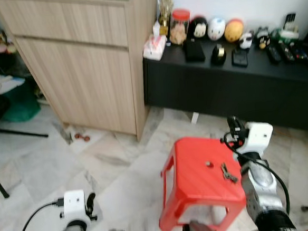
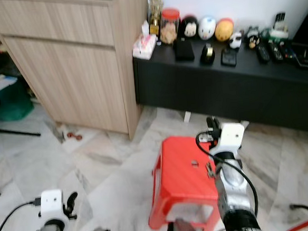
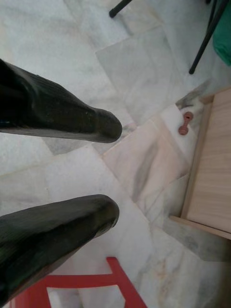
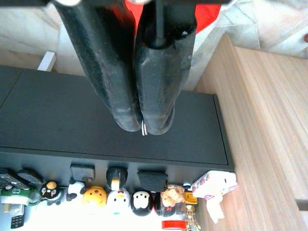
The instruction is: Hang keys on a hook
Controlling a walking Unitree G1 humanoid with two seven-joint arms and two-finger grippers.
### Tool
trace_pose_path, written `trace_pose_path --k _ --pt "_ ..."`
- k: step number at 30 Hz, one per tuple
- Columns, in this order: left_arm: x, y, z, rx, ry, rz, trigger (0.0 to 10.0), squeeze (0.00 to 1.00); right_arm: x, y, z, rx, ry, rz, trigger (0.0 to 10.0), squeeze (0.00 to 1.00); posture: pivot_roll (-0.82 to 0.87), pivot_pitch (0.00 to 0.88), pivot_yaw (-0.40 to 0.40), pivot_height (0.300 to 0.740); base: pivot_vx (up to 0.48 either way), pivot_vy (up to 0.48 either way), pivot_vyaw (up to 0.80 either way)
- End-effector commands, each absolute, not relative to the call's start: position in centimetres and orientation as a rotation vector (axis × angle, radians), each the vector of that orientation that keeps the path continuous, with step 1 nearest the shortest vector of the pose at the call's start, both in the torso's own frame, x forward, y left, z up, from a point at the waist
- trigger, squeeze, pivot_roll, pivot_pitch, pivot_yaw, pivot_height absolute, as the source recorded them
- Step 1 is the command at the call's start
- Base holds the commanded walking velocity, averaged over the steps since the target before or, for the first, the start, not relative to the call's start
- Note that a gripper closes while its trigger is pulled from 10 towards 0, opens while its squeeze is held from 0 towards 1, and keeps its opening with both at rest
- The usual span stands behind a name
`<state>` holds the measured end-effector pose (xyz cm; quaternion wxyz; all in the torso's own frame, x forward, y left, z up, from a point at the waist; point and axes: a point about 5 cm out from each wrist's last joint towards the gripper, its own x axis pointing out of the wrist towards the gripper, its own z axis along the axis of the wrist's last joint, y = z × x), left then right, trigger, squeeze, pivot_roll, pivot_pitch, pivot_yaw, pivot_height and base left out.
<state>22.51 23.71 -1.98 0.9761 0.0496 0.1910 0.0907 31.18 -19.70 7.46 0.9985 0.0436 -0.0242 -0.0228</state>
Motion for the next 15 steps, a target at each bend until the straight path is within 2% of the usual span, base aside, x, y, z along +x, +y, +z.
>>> trace_pose_path --k 1,3,10,14,15 --pt "22.0 23.7 -2.5 0.100 0.408 0.193 10.0 0.00 30.7 -20.6 6.5 0.089 0.000 -0.078 10.0 0.00 0.01 0.022 -0.103 0.727 0.000 0.000 0.00" --pt "22.0 23.8 -2.7 0.102 0.415 0.194 10.0 0.00 30.5 -20.8 6.3 0.083 0.013 -0.075 10.0 0.00 0.01 0.021 -0.103 0.740 0.000 0.000 0.00" --pt "21.5 23.7 -3.4 0.092 0.461 0.195 10.0 0.00 30.3 -21.4 5.8 0.086 0.046 -0.097 10.0 0.00 0.00 0.009 -0.102 0.740 0.000 0.000 0.00" --pt "20.3 23.7 -4.5 0.081 0.537 0.203 10.0 0.00 29.5 -21.3 3.9 0.087 0.136 -0.082 10.0 0.00 0.00 0.004 -0.103 0.740 0.000 0.000 0.00" --pt "19.7 23.8 -5.1 0.081 0.572 0.208 10.0 0.00 28.7 -21.4 2.2 0.087 0.231 -0.084 10.0 0.00 0.00 0.004 -0.103 0.740 0.000 0.000 0.00"
